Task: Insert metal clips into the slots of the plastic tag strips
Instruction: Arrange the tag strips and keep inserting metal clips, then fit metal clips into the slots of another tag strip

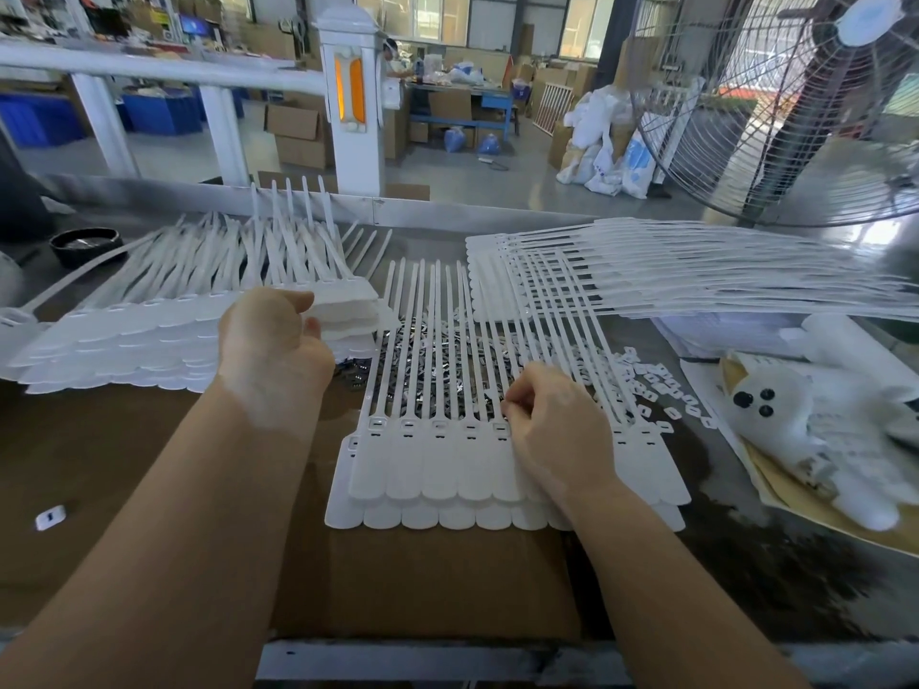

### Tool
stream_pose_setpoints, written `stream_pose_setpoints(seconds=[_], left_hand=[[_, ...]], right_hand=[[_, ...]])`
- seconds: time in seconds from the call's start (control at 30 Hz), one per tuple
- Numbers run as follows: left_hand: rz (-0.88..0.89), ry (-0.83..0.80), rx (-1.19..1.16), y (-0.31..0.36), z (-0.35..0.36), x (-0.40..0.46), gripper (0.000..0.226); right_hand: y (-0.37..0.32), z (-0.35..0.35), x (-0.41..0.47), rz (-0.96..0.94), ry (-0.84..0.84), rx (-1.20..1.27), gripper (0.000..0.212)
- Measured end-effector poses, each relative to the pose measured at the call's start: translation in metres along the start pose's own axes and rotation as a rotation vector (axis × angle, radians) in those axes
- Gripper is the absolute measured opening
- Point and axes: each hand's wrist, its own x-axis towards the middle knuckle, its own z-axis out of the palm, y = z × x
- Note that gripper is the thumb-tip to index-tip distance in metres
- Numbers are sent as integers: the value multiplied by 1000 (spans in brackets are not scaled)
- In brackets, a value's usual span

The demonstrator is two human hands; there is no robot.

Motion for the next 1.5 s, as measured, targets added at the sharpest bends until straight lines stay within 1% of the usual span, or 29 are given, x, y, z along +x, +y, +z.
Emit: stream_pose_setpoints(seconds=[0.1,0.23,0.27,0.37,0.5,0.8,0.9,1.07,1.13,1.2,1.23,1.27,1.33,1.37,1.5], left_hand=[[39,-10,-87,-1,0,5,36],[95,-42,0,-9,-1,9,39],[89,-47,13,-10,-1,10,41],[28,-71,28,-6,2,16,35],[26,-134,-16,-7,-1,17,42],[51,-288,35,-31,-7,-29,30],[-3,-308,73,-44,-13,-49,25],[-79,-336,101,-67,-24,-81,24],[-122,-366,113,-76,-26,-91,22],[-152,-366,138,-83,-28,-97,21],[-164,-364,152,-86,-30,-98,22],[-179,-371,165,-87,-31,-99,23],[-208,-404,195,-89,-32,-101,25],[-216,-412,208,-89,-33,-102,25],[-200,-356,213,-90,-32,-104,28]], right_hand=[[0,-1,0,6,-6,5,5],[0,-2,0,9,-15,11,4],[0,-2,0,10,-17,12,4],[0,-3,0,10,-19,22,4],[0,-3,-1,18,-22,21,5],[-1,-5,0,70,-46,66,4],[0,-8,4,138,-45,209,10],[-6,-19,13,308,-42,623,27],[-10,-22,18,406,-63,762,31],[-12,-26,25,554,-80,898,34],[-12,-28,28,610,-95,935,34],[-11,-30,29,623,-114,953,31],[-7,-34,29,579,-135,976,20],[-5,-36,27,571,-130,993,19],[2,-43,22,653,-73,1104,21]])
